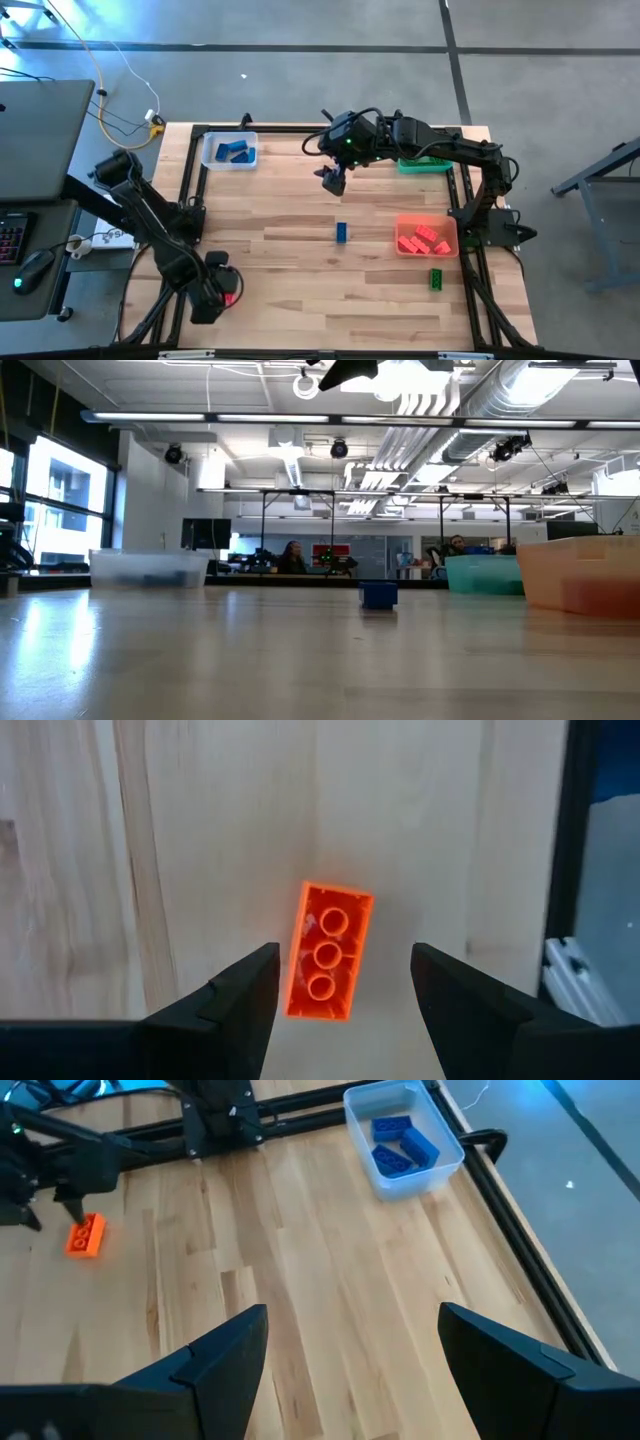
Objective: Sort & place blocks by color
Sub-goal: Put the orange game piece into the orange bin
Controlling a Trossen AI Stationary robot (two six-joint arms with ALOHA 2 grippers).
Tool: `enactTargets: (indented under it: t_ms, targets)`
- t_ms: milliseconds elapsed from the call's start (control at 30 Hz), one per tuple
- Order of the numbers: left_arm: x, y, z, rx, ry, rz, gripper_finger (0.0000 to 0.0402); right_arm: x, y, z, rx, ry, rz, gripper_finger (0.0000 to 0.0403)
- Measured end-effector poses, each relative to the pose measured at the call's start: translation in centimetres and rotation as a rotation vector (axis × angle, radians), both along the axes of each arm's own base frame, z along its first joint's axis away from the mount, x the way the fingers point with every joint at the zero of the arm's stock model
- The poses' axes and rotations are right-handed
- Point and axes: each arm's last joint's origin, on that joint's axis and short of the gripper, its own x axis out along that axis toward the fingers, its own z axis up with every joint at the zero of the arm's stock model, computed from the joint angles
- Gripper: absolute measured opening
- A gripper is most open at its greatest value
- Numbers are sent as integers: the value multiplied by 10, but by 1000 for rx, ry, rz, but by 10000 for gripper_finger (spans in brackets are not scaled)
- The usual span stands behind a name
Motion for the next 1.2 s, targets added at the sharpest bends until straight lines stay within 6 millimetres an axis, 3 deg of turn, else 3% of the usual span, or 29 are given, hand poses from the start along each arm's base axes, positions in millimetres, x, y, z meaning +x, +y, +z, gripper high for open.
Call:
enactTargets:
  t_ms: [1033,1200]
  targets:
    - [8,-14,-57,87,270,11,213,-1,1,-1,16,12,23,281]
    - [10,-15,-60,88,287,43,190,-1,1,-1,16,12,23,281]
